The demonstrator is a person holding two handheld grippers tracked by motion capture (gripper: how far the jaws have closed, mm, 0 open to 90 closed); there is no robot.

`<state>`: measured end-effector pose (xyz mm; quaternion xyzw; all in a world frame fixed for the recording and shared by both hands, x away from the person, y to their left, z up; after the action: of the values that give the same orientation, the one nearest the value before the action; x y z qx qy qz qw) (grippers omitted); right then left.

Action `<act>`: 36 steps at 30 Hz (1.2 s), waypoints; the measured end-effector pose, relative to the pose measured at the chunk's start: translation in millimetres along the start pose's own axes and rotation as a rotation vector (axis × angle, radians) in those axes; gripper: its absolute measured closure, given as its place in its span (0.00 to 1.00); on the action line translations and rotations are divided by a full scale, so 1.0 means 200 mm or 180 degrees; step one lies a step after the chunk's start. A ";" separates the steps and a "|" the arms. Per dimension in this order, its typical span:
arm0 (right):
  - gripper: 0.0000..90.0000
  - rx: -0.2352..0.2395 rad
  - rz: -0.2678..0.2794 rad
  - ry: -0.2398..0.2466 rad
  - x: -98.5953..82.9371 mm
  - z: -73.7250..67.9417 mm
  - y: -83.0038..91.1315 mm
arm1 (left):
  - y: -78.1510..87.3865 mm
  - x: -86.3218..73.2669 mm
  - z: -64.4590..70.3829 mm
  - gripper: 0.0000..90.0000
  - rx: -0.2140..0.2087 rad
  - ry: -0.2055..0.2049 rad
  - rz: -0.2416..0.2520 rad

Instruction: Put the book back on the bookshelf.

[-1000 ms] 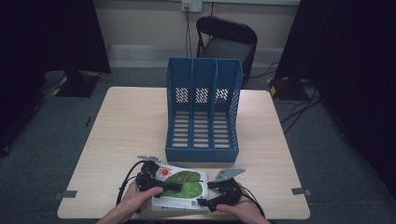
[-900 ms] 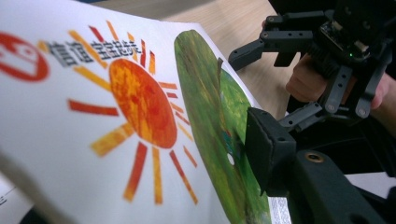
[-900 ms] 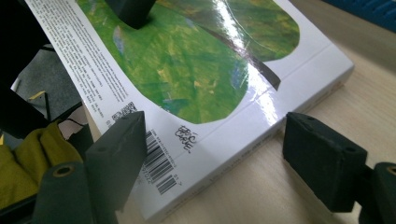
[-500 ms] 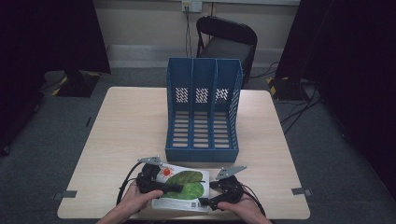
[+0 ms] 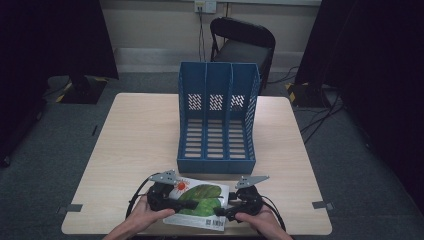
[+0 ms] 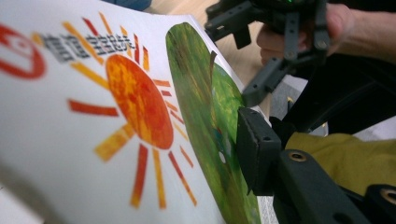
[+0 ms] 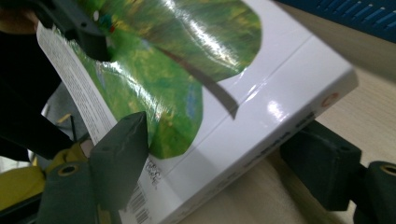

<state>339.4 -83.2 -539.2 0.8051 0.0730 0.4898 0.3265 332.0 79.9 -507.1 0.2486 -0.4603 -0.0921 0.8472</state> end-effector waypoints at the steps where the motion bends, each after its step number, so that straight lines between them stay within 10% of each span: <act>1: 0.25 0.0011 0.0018 -0.0022 0.00 0.00 0.00 | 0.00 0.00 0.01 0.77 -0.0003 -0.0052 -0.0009; 21: 0.64 0.0134 0.0646 0.0015 0.11 -0.01 0.16 | 0.04 0.00 0.01 0.83 0.0038 -0.0132 0.0041; 36: 0.75 0.0106 0.0670 0.0588 0.13 -0.13 0.24 | 0.07 -0.04 -0.05 0.67 0.0337 -0.0164 -0.0143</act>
<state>320.5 -97.2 -483.0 0.7651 0.0260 0.5920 0.2517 335.5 98.4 -511.0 0.3009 -0.4805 -0.0931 0.8185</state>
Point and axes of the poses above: each handheld gripper's, and its own axes: y roughly backward along the jaws, x roughly out of its top, z roughly to its right, the point moved 8 cm from there along -y, roughly forward along the jaws, and after that the axes turned 6 degrees about y, right-handed, at the moved point
